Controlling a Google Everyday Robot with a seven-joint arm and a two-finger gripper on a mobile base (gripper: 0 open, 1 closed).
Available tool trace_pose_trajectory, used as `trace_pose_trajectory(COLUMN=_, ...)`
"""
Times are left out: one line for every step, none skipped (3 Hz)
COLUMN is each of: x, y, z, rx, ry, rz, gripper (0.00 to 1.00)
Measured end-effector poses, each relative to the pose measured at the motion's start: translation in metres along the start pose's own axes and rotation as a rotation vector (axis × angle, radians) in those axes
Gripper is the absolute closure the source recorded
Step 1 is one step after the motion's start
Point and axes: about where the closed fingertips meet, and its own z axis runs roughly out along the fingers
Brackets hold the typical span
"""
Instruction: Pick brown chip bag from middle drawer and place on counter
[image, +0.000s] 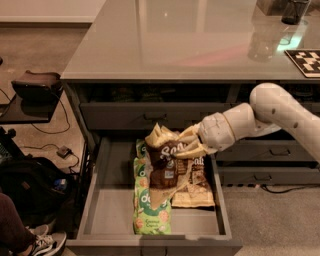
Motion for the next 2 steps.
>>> trace_pose_trajectory(x=-0.0365, y=-0.0336, z=-0.0155, rx=0.049, ry=-0.055, rz=-0.037, gripper=1.00)
trace_pose_trajectory(x=-0.0365, y=-0.0336, z=-0.0155, rx=0.049, ry=-0.055, rz=-0.037, gripper=1.00)
